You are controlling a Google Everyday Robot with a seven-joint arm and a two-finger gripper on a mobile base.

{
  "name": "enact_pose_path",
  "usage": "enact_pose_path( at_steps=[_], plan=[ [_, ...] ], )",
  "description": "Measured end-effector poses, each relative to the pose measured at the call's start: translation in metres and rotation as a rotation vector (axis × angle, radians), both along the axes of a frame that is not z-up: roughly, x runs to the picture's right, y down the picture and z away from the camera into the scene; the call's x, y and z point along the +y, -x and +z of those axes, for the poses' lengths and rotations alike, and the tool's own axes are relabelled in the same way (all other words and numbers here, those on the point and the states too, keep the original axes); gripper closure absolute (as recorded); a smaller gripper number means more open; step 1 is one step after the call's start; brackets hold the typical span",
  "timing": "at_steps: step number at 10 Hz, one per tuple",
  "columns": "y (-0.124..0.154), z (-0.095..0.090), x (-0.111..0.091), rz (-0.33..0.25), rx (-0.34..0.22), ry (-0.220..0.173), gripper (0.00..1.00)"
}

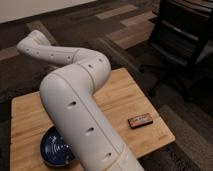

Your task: Place the pepper in the ceramic bowl

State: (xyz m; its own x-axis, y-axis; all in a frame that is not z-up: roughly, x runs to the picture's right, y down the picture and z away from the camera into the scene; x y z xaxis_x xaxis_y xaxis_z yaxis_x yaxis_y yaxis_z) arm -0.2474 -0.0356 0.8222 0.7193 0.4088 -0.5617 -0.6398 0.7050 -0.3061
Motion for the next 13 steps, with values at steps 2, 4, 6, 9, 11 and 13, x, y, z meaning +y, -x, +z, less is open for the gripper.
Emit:
enact_pose_path(
  at_steps=[2, 4, 6, 9, 11, 13],
  plan=[
    [0.006, 0.000, -0.004, -0.026, -0.082, 0.021, 0.35],
    [0.007, 0.000, -0.004, -0.027, -0.083, 0.021, 0.35],
    [0.006, 0.006, -0.009, -0.042, -0.125, -0.008, 0.35],
    [0.003, 0.017, -0.023, -0.104, -0.287, -0.079, 0.35],
    [-0.006, 0.017, -0.013, -0.181, -0.398, -0.033, 0.35],
    [-0.008, 0.020, -0.008, -0.300, -0.495, 0.012, 0.35]
  ],
)
